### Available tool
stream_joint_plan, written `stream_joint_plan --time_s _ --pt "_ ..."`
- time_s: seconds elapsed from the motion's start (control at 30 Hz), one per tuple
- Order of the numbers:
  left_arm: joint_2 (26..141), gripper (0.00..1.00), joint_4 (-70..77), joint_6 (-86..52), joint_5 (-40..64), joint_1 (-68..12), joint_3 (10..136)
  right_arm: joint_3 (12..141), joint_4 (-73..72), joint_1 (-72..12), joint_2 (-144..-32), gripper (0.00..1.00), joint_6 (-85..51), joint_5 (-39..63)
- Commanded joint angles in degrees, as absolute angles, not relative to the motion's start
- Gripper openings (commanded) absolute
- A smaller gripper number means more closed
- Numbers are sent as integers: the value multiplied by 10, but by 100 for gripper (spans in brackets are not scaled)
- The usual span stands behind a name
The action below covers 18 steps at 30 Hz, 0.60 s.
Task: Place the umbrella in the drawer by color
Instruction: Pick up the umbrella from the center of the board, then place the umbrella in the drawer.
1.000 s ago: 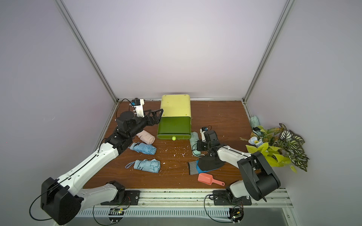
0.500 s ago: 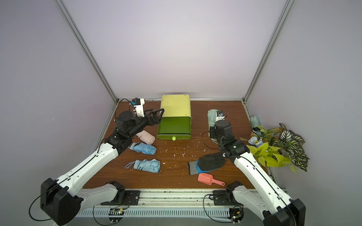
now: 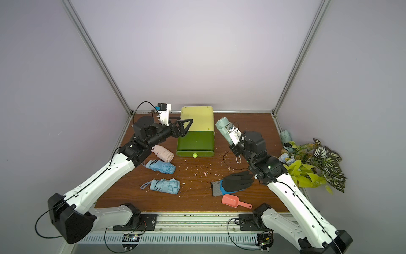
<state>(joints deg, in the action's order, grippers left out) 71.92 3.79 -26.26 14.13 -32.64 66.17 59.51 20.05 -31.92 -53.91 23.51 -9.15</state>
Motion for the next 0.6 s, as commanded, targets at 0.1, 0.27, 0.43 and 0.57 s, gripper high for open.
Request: stream_joint_plan --time_s 0.1,0.27,0.43,0.57 --pt "713 100 46 -162 204 -380 642 616 180 -356 -541 0 307 54" --pt "728 100 25 -144 232 -381 641 616 164 -377 -539 0 310 79" --pt "742 100 31 -139 271 -381 628 617 135 -381 -529 0 302 100" --pt "745 100 62 -149 334 -381 616 615 118 -382 -522 0 301 78"
